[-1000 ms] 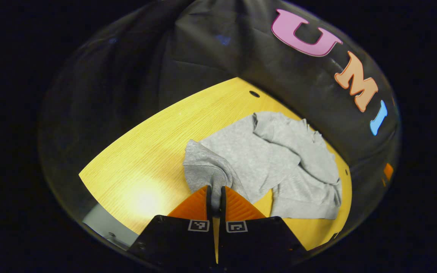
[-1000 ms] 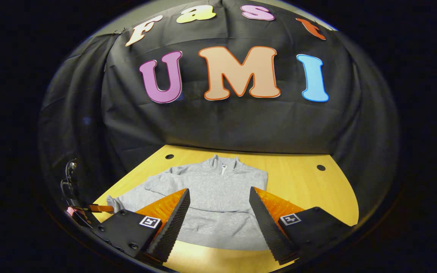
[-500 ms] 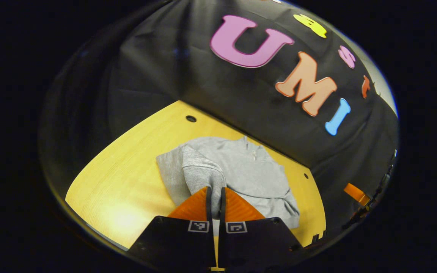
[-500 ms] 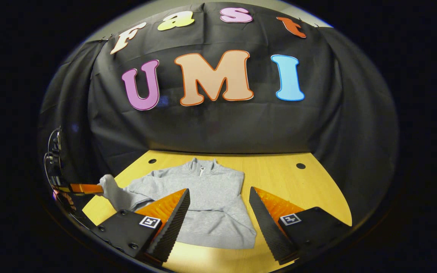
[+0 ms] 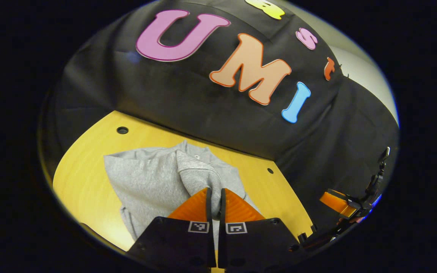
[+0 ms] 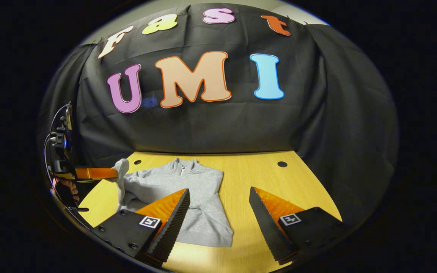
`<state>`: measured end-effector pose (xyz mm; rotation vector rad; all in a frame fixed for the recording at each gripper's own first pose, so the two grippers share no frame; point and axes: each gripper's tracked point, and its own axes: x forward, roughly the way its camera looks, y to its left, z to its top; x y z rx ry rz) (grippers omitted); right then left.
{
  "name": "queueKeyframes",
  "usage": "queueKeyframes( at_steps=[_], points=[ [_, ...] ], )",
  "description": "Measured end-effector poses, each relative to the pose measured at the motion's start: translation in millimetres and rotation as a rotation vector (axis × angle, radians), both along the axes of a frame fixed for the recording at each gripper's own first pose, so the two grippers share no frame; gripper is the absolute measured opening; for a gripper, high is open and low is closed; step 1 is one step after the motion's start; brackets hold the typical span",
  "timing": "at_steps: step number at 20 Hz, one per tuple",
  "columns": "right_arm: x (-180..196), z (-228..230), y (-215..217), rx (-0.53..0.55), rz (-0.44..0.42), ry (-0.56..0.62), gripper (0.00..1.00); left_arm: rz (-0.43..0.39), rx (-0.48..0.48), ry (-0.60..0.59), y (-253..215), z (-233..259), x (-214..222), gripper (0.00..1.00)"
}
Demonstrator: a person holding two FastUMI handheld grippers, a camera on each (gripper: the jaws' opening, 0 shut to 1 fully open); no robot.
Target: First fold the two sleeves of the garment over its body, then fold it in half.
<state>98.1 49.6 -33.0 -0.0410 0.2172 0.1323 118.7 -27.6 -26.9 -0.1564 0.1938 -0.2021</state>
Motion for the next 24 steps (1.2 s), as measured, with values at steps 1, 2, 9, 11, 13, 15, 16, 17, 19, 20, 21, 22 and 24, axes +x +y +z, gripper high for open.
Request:
queueKeyframes(
  at_steps=[1,2,9,11,13,15,16,17,19,20,21,22,24],
  points=[
    [1,-2,-4,0.004,-0.008,0.000,0.98,-0.026,-0.005,-0.008,-14,2,10,0.02],
    [3,-5,-9,0.008,-0.013,0.001,0.98,-0.053,-0.014,-0.008,-28,2,18,0.01],
    [9,-17,-29,-0.010,-0.038,0.028,0.98,-0.153,-0.053,0.021,-98,-4,87,0.01],
    [11,-21,-35,-0.014,-0.039,0.037,0.98,-0.162,-0.052,0.033,-112,-12,107,0.01],
    [8,-22,-40,-0.022,-0.033,0.037,0.98,-0.168,-0.048,0.053,-125,-27,128,0.00],
    [7,-20,-42,-0.037,-0.030,0.030,0.98,-0.157,-0.024,0.092,-129,-54,143,0.01],
    [8,-19,-43,-0.041,-0.032,0.028,0.98,-0.143,-0.005,0.122,-130,-67,150,0.01],
    [7,-20,-44,-0.037,-0.035,0.024,0.98,-0.128,0.011,0.147,-130,-79,159,0.02],
    [-1,-25,-44,-0.026,-0.043,0.024,0.98,-0.103,0.031,0.181,-131,-99,176,0.02],
    [-2,-29,-45,-0.026,-0.049,0.029,0.98,-0.098,0.035,0.192,-133,-108,183,0.01],
    [-5,-32,-47,-0.025,-0.049,0.035,0.98,-0.094,0.040,0.198,-135,-116,190,0.02],
    [-8,-35,-47,-0.027,-0.046,0.043,0.98,-0.091,0.049,0.203,-136,-120,195,0.00],
    [-17,-42,-51,-0.040,-0.044,0.056,0.98,-0.106,0.074,0.217,-142,-131,203,0.16]
  ],
)
